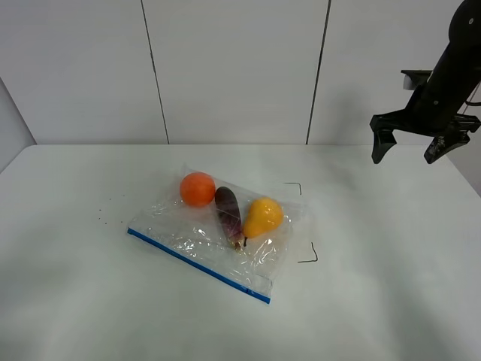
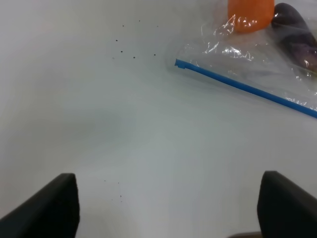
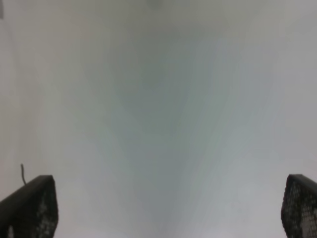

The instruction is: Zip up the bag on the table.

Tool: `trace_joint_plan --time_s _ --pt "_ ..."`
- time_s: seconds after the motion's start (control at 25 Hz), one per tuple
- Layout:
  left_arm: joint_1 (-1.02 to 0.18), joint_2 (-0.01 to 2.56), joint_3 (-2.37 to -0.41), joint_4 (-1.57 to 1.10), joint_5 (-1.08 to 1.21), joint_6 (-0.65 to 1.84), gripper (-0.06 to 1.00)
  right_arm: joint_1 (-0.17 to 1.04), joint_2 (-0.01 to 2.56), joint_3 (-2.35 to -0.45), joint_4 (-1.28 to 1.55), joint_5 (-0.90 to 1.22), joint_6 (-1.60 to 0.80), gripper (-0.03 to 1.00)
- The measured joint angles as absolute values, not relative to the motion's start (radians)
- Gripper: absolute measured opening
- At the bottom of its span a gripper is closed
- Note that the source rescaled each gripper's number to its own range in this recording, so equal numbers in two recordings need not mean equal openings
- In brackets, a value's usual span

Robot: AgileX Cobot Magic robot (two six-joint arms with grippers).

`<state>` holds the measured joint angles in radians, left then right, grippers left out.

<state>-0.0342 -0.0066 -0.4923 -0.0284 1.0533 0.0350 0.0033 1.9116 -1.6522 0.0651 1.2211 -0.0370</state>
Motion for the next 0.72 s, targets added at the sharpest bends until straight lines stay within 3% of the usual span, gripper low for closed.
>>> trace_joint_plan --time_s 0.24,0.72 --pt "-0.034 -0.007 -0.492 -0.028 1.053 0.035 0.93 0.003 1.748 -1.541 0.065 1.219 -0.037 1.00" --pt "-0.034 -0.007 -0.492 -0.027 1.053 0.035 0.93 0.003 1.118 -0.911 0.065 1.221 -0.037 1.00"
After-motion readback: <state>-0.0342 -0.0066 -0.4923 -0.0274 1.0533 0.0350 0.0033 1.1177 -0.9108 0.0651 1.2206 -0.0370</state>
